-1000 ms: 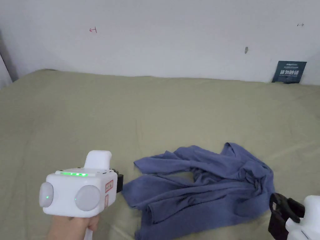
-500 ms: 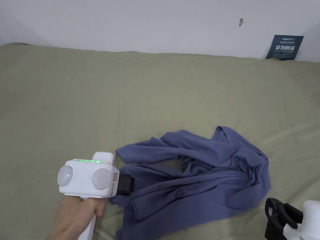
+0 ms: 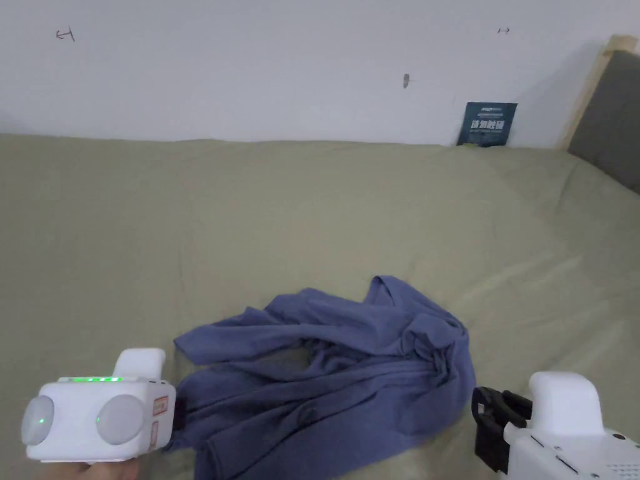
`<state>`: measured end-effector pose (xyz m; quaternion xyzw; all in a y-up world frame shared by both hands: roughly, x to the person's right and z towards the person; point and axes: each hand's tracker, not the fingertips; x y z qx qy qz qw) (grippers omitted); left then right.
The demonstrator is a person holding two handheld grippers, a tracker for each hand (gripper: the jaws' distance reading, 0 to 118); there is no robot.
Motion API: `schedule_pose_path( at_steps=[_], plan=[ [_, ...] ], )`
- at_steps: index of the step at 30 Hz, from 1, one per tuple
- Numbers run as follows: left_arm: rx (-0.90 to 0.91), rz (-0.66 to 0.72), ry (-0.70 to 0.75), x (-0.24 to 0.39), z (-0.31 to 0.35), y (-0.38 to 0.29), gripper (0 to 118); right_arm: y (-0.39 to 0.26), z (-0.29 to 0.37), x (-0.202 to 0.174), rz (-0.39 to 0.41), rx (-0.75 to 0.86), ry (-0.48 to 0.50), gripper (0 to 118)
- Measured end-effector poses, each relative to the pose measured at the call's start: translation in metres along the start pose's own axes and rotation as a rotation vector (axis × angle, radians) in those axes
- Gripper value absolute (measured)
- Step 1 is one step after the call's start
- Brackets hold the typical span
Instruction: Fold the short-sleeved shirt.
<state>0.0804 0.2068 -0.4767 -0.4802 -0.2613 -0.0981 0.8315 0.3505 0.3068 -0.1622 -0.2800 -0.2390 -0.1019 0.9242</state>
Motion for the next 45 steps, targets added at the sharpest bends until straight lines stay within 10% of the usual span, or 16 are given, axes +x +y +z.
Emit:
schedule_pose_path(
  at_steps=[10, 11, 13, 14, 25, 29, 32, 35, 45],
  plan=[
    [0.015, -0.079, 0.015, 0.0, -0.001, -0.002, 0, 0.083, -0.109, 0.065, 0.05, -0.047, -0.088, 5],
    [0.015, -0.079, 0.011, -0.001, -0.002, -0.002, 0, 0.095, -0.128, 0.07, 0.075, -0.06, -0.104, 18],
    [0.016, -0.077, 0.006, -0.003, -0.003, -0.003, 0, 0.111, -0.164, 0.08, 0.118, -0.108, -0.076, 99],
    [0.016, -0.075, 0.001, -0.002, -0.003, -0.003, 0, 0.117, -0.188, 0.084, 0.124, -0.182, -0.076, 118],
    [0.032, -0.05, -0.019, -0.006, -0.006, -0.006, 0, 0.085, -0.327, 0.079, 0.262, -0.585, -0.094, 118],
    [0.027, -0.067, -0.022, -0.006, -0.007, -0.005, 0, 0.095, -0.324, 0.078, 0.199, -0.597, -0.057, 115],
    [0.023, -0.058, -0.028, -0.008, -0.008, -0.005, 0, 0.103, -0.31, 0.072, 0.183, -0.589, -0.005, 94],
    [0.013, 0.0, -0.053, -0.012, -0.006, -0.002, 0, 0.111, -0.29, 0.069, 0.185, -0.533, -0.017, 2],
    [0.15, 0.052, 0.023, -0.036, 0.084, 0.014, 0, 0.157, -0.147, 0.086, 0.054, -0.281, 0.042, 2]
  ],
)
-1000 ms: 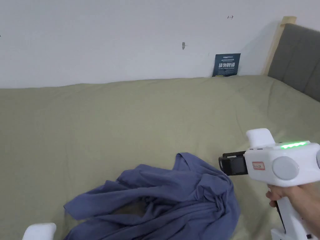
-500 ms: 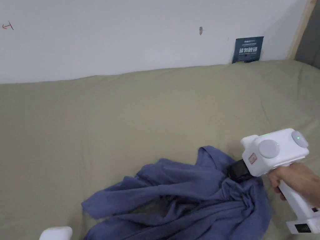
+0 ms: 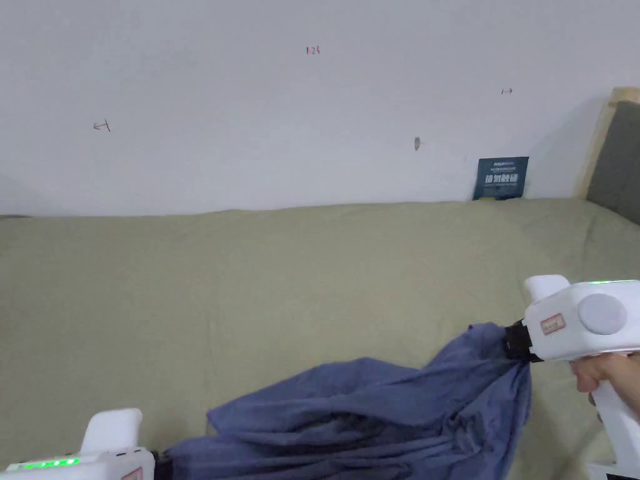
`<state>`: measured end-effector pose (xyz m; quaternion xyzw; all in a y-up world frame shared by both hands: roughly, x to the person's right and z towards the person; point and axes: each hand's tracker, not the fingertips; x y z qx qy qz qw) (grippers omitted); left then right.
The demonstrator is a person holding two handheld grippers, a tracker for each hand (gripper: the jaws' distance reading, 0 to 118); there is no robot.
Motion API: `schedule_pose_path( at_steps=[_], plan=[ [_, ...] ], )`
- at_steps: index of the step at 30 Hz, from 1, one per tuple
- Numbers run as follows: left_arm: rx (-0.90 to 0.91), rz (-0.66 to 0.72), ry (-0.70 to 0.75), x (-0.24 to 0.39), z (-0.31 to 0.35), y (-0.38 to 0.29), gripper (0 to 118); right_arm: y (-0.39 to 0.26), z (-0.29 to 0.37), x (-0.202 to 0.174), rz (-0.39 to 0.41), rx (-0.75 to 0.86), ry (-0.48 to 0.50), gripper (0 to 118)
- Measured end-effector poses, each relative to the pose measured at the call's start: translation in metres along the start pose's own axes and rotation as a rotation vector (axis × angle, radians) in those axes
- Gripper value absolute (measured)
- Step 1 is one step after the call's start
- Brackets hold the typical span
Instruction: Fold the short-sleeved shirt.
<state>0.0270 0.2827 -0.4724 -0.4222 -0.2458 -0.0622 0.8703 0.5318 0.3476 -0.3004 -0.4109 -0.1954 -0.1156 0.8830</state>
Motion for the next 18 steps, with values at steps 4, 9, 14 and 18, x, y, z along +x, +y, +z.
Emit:
schedule_pose_path(
  at_steps=[4, 9, 14, 18],
  plan=[
    [0.119, 0.002, 0.057, -0.016, 0.061, 0.028, 0, 0.0, 0.08, -0.005, -0.009, 0.105, 0.021, 2],
    [0.251, 0.058, 0.085, -0.04, 0.139, 0.065, 0, 0.003, 0.17, -0.013, -0.035, 0.249, 0.043, 2],
    [0.358, 0.075, 0.1, -0.047, 0.205, 0.095, 0, 0.014, 0.231, -0.02, -0.055, 0.338, 0.05, 2],
    [0.398, 0.069, 0.135, -0.044, 0.234, 0.115, 0, 0.027, 0.264, -0.025, -0.063, 0.394, 0.057, 2]
  ],
)
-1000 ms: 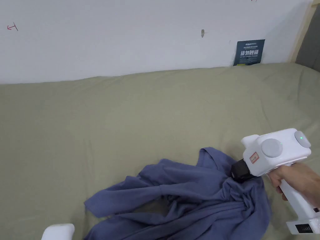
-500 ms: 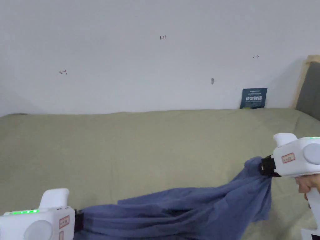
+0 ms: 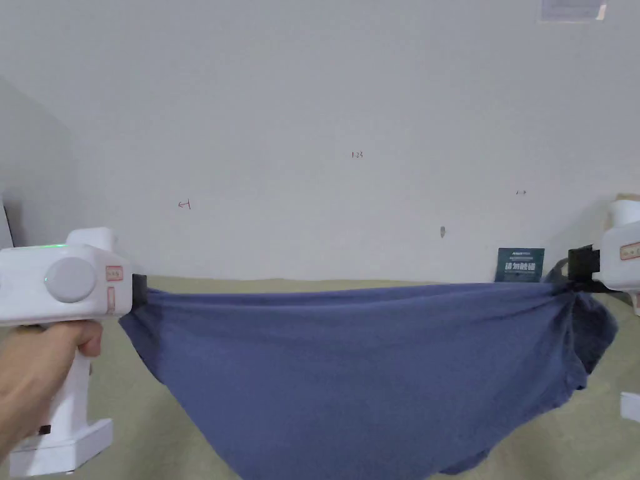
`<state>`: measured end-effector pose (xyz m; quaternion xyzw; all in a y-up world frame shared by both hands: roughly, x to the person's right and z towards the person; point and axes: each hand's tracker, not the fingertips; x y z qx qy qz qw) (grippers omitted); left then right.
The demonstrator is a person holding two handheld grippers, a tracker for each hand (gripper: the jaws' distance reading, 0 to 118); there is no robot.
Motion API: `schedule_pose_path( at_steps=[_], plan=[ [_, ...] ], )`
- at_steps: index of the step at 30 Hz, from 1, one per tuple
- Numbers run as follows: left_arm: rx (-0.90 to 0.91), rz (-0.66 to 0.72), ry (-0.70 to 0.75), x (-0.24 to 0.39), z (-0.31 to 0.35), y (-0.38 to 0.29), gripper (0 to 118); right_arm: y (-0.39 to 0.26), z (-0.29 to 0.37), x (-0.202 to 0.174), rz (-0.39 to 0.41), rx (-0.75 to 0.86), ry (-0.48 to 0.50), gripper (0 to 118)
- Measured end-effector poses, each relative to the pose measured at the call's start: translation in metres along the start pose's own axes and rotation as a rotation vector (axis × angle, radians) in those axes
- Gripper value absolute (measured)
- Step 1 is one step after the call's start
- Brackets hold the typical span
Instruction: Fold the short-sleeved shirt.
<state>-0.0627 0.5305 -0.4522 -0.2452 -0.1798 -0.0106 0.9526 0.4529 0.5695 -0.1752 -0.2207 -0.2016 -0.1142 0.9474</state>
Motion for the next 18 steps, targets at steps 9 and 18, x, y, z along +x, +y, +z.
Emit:
schedule_pose_path(
  at_steps=[9, 18],
  plan=[
    [0.086, -0.021, 0.029, 0.011, 0.013, 0.047, 0, 0.043, 0.007, -0.017, 0.023, 0.061, -0.03, 2],
    [0.146, -0.017, 0.063, 0.018, -0.025, 0.081, 0, 0.066, -0.035, -0.028, 0.077, 0.122, -0.086, 2]
  ],
)
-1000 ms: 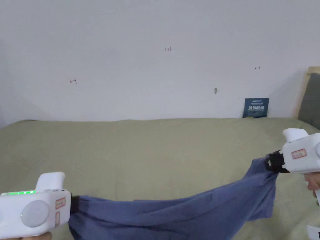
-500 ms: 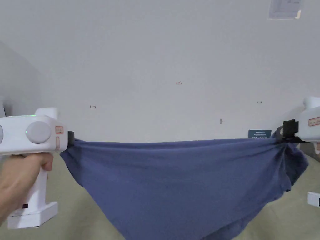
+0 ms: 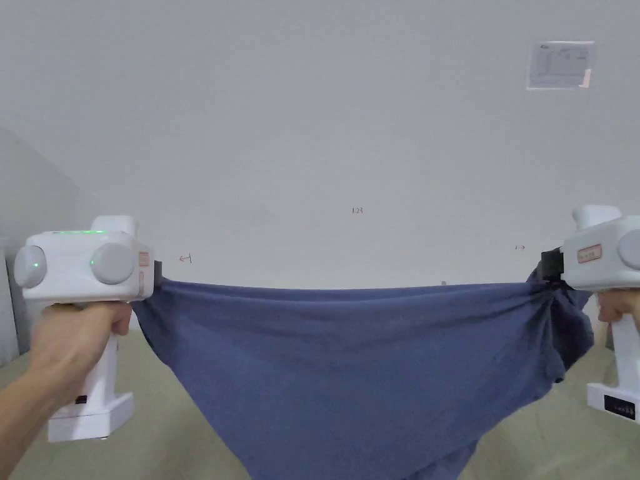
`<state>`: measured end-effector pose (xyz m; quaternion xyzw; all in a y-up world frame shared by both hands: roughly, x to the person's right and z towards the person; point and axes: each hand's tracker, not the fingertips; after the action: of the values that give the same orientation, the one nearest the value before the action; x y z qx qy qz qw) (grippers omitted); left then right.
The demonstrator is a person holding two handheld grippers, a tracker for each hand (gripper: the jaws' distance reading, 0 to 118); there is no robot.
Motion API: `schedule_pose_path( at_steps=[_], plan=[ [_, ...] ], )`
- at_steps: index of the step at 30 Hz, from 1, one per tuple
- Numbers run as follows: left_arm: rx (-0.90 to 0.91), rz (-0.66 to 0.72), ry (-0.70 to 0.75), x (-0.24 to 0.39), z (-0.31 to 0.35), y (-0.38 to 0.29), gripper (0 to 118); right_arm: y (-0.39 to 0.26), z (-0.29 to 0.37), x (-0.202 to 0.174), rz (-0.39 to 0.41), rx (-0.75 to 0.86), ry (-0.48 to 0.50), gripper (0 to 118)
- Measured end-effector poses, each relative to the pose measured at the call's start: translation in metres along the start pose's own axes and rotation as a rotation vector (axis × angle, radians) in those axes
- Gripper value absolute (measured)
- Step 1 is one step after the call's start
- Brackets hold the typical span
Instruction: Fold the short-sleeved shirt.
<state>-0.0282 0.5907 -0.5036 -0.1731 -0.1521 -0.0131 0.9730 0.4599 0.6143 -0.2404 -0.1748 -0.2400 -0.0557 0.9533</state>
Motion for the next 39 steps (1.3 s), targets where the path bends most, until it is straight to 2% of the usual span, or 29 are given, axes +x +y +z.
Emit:
schedule_pose_path(
  at_steps=[2, 7, 17, 23, 25, 30, 36, 39],
  plan=[
    [0.004, -0.039, 0.043, 0.007, -0.018, 0.004, 0, 0.006, -0.016, -0.002, -0.004, 0.008, -0.005, 2],
    [0.007, -0.042, 0.055, 0.016, -0.057, 0.02, 0, 0.023, -0.059, -0.01, 0.032, 0.016, -0.027, 2],
    [0.032, -0.078, 0.086, 0.042, -0.137, 0.053, 0, 0.053, -0.148, -0.011, 0.042, 0.018, -0.058, 2],
    [0.013, -0.061, 0.102, 0.049, -0.183, 0.056, 0, 0.06, -0.184, -0.012, 0.043, 0.024, -0.069, 2],
    [0.005, -0.052, 0.105, 0.051, -0.198, 0.05, 0, 0.055, -0.198, -0.01, 0.013, 0.004, -0.071, 2],
    [-0.042, -0.085, 0.097, 0.056, -0.222, 0.006, 0, 0.016, -0.222, -0.006, 0.038, -0.045, -0.09, 2],
    [-0.169, -0.024, 0.035, 0.046, -0.229, -0.08, 0, -0.072, -0.225, 0.005, -0.001, -0.127, -0.079, 2],
    [-0.224, -0.063, 0.031, 0.042, -0.215, -0.128, 0, -0.123, -0.21, 0.011, 0.002, -0.19, -0.077, 2]
  ],
)
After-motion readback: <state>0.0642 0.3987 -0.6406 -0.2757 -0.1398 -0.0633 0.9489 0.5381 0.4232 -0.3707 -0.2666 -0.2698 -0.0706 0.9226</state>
